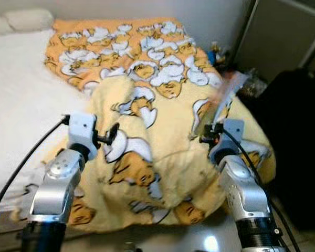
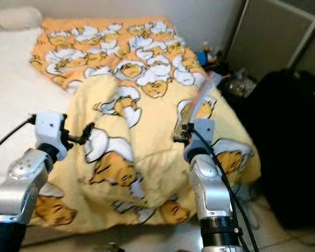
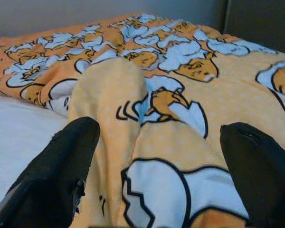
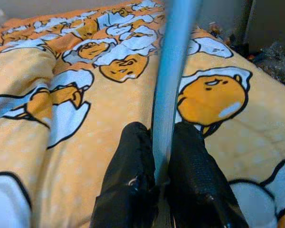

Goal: Clean up the room

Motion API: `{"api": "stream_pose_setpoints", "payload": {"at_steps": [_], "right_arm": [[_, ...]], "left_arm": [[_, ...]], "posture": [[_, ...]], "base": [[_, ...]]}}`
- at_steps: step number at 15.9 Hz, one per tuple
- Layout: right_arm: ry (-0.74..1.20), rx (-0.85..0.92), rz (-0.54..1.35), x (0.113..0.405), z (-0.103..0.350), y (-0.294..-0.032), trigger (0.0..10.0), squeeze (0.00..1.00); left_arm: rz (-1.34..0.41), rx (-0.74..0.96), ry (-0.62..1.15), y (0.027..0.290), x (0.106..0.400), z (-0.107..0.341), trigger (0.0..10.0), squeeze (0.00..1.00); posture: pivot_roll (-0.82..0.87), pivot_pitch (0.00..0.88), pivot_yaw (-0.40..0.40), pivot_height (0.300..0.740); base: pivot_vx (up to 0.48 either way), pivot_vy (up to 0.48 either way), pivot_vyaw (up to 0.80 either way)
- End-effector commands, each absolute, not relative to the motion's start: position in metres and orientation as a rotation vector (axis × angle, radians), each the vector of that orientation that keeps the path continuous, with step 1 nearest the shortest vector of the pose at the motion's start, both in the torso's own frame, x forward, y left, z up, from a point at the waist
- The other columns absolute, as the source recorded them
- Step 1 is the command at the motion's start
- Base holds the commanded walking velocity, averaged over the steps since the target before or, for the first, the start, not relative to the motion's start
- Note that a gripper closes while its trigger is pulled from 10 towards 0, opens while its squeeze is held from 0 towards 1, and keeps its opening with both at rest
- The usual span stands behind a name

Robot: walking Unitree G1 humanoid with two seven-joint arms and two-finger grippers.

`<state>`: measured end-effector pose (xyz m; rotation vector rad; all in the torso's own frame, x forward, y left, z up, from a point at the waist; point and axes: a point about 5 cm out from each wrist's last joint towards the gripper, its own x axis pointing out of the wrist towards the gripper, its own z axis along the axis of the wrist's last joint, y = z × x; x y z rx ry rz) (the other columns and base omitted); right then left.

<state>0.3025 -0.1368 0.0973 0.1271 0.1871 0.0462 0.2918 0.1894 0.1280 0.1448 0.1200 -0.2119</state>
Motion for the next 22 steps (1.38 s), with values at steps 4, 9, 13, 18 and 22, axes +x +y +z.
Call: {"api": "stream_pose_setpoints", "payload": {"at_steps": [4, 9, 13, 18, 22], "right_arm": [[0.118, 0.118, 0.017, 0.3089, 0.1108, -0.1449, 10.0, 0.00], [0.114, 0.108, 0.010, 0.3083, 0.1096, -0.1470, 10.0, 0.00], [0.112, 0.109, 0.005, 0.3084, 0.1094, -0.1467, 10.0, 0.00], [0.109, 0.112, 0.003, 0.3100, 0.1099, -0.1484, 10.0, 0.00], [0.106, 0.111, 0.004, 0.3106, 0.1106, -0.1483, 10.0, 0.00]], "left_arm": [[-0.252, 0.136, 0.114, 0.1783, 0.2936, 0.1266, 10.0, 0.00], [-0.256, 0.135, 0.111, 0.1772, 0.2929, 0.1258, 10.0, 0.00], [-0.259, 0.136, 0.112, 0.1778, 0.2927, 0.1258, 10.0, 0.00], [-0.269, 0.138, 0.114, 0.1755, 0.2934, 0.1256, 10.0, 0.00], [-0.271, 0.138, 0.114, 0.1752, 0.2937, 0.1260, 10.0, 0.00]], "posture": [[0.08, 0.000, 0.011, 0.740], [0.08, 0.000, 0.011, 0.740], [0.09, 0.000, 0.013, 0.740], [0.08, 0.000, 0.018, 0.740], [0.08, 0.000, 0.019, 0.740]], "base": [[0.000, 0.415, 0.00], [0.000, 0.417, 0.00], [0.000, 0.424, 0.00], [0.000, 0.425, 0.00], [0.000, 0.427, 0.00]]}}
